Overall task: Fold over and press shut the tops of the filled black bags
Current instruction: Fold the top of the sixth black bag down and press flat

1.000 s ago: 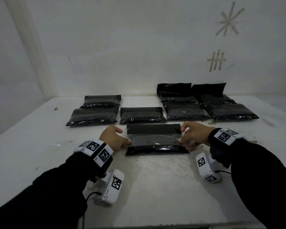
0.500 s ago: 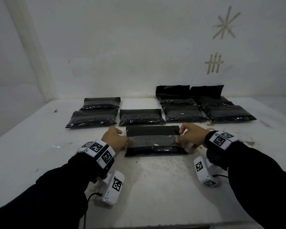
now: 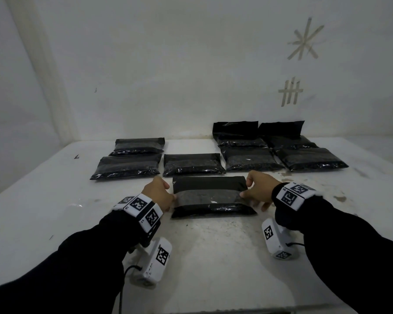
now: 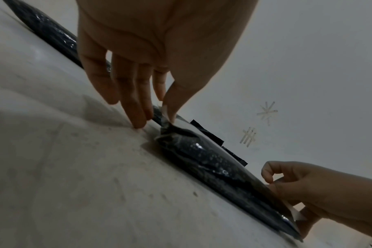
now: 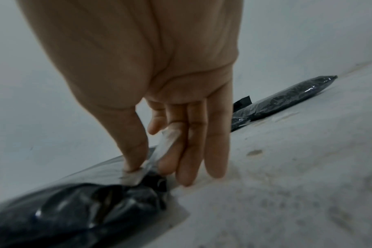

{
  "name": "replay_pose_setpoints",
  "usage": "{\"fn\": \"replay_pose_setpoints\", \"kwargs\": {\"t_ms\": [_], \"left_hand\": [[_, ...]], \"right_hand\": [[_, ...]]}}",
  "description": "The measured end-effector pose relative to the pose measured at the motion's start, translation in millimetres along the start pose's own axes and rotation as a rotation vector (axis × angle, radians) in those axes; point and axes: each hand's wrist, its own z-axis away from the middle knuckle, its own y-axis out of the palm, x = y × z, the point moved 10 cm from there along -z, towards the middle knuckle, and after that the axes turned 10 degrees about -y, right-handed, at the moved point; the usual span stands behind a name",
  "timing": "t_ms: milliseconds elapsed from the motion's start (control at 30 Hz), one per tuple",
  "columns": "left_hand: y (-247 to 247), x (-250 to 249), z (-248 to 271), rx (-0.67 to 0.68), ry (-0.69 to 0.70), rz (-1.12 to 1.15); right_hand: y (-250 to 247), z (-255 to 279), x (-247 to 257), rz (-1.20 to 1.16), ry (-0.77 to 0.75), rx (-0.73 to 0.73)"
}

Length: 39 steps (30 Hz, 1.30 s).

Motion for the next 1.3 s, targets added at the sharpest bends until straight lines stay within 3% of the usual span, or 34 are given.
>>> {"fn": "replay_pose_setpoints", "kwargs": {"t_ms": [233,367,567,733,967,1167,1300], "left_hand": [[-15.3,-24.8,14.0,-0.117,0.136,-0.093],[3.8,-44.3,34.6,-0.014,0.253,-0.135],[40.4,-43.0,53.0,0.163,0.209,-0.329],[51.0,-35.6,57.0,0.269,0.173,-0.358],[48.7,-33.7,54.6,0.321,0.21,-0.171],[39.6,-29.9,51.0,0.253,0.176,-0.181],[33.7,-28.9,43.1,0.18,0.137,-0.099]], "right_hand": [[-22.2,12.6,25.8,0.446,-0.121,-0.122],[-12.5,19.5,41.4,0.475,-0.212,-0.13],[19.8,22.9,50.1,0.549,-0.232,0.001],[33.3,27.9,42.1,0.485,-0.174,0.095],[43.0,38.4,35.6,0.407,-0.114,0.184],[52.7,41.5,29.3,0.315,-0.041,0.222],[48.2,39.8,22.6,0.247,0.026,0.173]]}}
